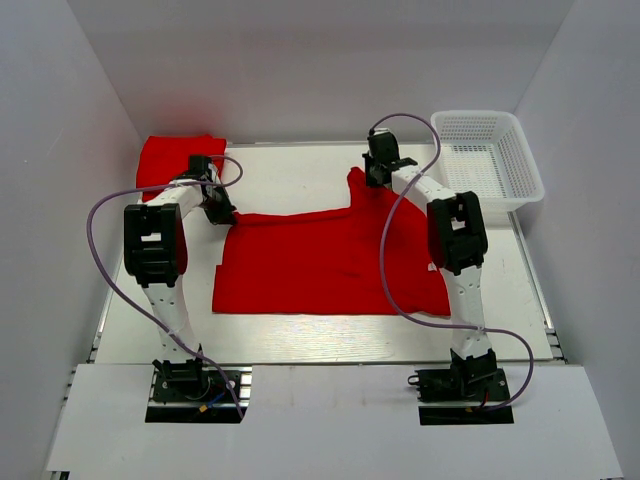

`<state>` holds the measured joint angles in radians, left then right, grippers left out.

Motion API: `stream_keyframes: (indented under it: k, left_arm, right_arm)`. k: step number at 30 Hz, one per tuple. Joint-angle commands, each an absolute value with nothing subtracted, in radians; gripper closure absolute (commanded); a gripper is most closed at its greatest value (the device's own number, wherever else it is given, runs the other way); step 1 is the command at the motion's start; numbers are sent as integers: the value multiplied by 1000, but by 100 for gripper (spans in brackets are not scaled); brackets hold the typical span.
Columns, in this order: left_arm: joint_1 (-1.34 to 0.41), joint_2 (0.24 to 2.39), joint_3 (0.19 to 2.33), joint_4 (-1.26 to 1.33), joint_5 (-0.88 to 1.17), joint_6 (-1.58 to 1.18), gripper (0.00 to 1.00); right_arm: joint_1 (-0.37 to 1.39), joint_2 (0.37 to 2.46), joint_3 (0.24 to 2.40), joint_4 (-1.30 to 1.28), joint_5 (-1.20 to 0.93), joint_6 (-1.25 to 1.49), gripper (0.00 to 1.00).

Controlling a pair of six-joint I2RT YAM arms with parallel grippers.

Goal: Fold and stack the t-shirts
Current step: Grap the side of the flattened tshirt furthest away from the robot with both arms, then fold the other side of the tshirt into a rectangle

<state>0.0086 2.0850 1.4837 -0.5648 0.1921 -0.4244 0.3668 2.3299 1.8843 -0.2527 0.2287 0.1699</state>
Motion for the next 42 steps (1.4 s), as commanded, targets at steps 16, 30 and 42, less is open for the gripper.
stream_keyframes:
  k: [16,30,42]
  left_arm:
    - [-5,1899,1393,-543,227,-397,100]
    - [-14,1700,1229,-525,187,-428,100]
    - [-14,1562,1143,-566,160,-437,100]
  right_arm:
    - [356,1870,1503,-156,239,201,100]
    - [359,1510,1218,-273,273,233,100]
    - [357,1267,1124,-560,241,302,100]
